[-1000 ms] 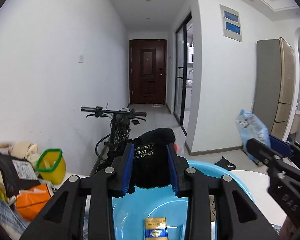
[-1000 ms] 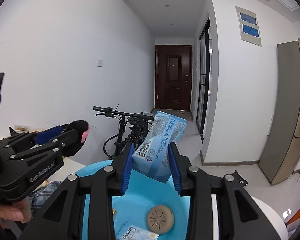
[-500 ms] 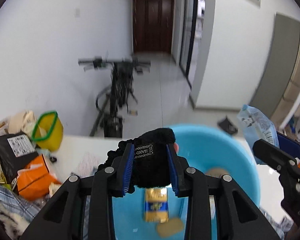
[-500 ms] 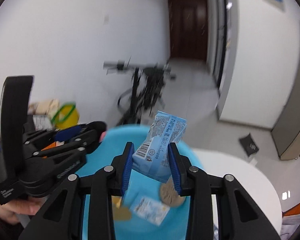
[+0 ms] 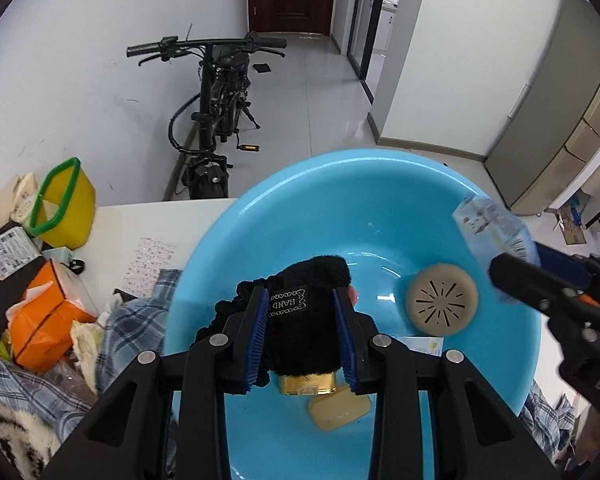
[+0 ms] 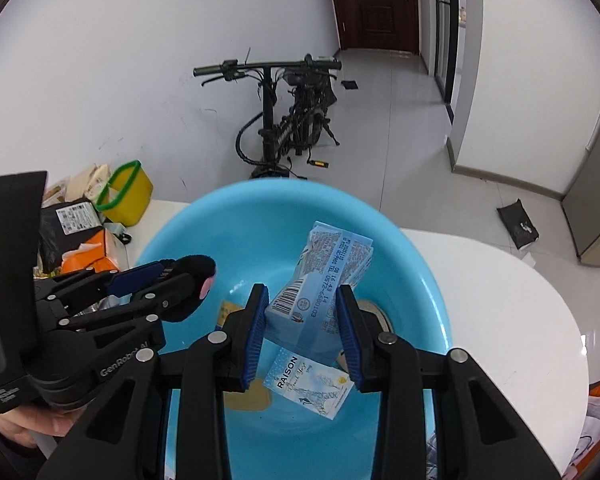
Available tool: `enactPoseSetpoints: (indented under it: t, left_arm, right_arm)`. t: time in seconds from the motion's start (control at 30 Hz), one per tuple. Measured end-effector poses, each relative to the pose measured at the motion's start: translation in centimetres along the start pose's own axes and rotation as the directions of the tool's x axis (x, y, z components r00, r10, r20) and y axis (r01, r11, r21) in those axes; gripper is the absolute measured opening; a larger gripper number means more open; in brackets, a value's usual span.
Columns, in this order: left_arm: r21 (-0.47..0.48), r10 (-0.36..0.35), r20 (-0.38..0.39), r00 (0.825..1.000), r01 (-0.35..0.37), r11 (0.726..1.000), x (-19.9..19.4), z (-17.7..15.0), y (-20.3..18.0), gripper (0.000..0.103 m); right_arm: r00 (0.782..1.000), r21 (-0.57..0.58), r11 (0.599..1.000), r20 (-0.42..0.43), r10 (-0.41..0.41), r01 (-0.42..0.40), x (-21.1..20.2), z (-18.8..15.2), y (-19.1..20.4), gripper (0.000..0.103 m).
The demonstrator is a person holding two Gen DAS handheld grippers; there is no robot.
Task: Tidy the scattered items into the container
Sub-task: 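Lower both tools into the basin and open them to drop glove and packet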
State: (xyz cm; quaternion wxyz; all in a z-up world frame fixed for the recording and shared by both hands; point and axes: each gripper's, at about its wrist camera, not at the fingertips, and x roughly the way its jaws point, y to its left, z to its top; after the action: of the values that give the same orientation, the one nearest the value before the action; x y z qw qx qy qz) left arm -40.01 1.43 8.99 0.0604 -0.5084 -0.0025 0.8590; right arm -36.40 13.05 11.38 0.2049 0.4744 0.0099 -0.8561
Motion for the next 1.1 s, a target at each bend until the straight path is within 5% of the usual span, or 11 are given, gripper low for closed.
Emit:
enactPoseSetpoints:
  t: [0.3,0.6,0.67,0.7,0.8,1.1]
  left_arm:
    - [0.003,0.001,-0.103,0.995,-0.001,1.000,5.6,-1.8,-0.3,0.034]
    - [0.018,0.010,-0.107,0.994,-0.008,1.000,6.2,-2.1,-0.9,0.036]
    - [0.030,0.057,-0.088,0.994,-0.054,0.998,5.7,-1.9,-1.0,0.063]
    - [0.036,0.082,-0.067,0.994,-0.079,0.996,5.4,-1.8,-1.1,0.087]
    - [0.037,0.089,0.008,0.996,-0.089,0.995,3.8,-1.8,-1.0,0.090]
    - [-0.008,0.078,-0.018,0.997,-0.078,0.997,3.1,-1.2,-0.1,0.090]
  right_arm:
    - [0.991,-0.016,0.999,-0.130,-0.033,0.031,6.0,-2.1,-0.8,0.033]
    - [0.990,-0.034,0.999,-0.133,-0.042,0.037,6.4,-2.2,-1.0,0.033]
    - [0.991,-0.038,0.998,-0.128,-0.045,0.040,6.1,-2.0,-0.9,0.033]
    - [0.991,-0.038,0.998,-0.123,-0.046,0.042,5.9,-1.9,-0.9,0.033]
    - [0.992,-0.037,0.998,-0.115,-0.049,0.045,5.6,-1.8,-0.8,0.033]
    - [0.993,-0.038,0.998,-0.112,-0.047,0.043,5.3,-1.9,-0.3,0.033]
